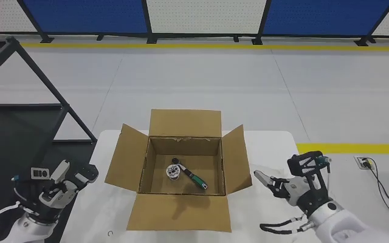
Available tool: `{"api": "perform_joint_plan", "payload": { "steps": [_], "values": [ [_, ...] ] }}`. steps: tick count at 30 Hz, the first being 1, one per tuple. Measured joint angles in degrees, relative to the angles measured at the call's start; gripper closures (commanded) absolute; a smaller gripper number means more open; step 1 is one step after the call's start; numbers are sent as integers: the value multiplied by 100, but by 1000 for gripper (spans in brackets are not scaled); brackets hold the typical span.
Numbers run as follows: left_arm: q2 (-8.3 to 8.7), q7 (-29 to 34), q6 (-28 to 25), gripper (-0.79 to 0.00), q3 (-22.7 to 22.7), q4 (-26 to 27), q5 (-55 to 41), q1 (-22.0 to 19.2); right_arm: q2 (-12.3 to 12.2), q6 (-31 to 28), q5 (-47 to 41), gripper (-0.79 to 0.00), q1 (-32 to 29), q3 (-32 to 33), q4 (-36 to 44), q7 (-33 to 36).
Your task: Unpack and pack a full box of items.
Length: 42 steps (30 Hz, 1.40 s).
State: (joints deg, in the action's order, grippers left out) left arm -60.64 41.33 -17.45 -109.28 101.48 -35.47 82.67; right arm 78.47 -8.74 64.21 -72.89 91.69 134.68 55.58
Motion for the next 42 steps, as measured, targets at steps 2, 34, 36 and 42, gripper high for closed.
{"api": "perform_joint_plan", "payload": {
  "steps": [2, 34, 36, 42],
  "values": [
    [5, 71, 22, -785, -21, -2, -6, 12, -2, -2, -33, -785, 40, -25, -5, 34],
    [-6, -87, 123, -785, -281, -137, -147, 362, 429, 188, 891, -785, 3673, -3881, -2979, 1197],
    [-11, -64, 97, -785, -313, -136, -191, 442, 541, 354, 643, -785, 4043, -4152, -3545, 1205],
    [-27, 35, 121, -785, -199, -31, -184, 564, 867, 931, -56, -785, 4617, -4761, -4887, 936]
  ]
}}
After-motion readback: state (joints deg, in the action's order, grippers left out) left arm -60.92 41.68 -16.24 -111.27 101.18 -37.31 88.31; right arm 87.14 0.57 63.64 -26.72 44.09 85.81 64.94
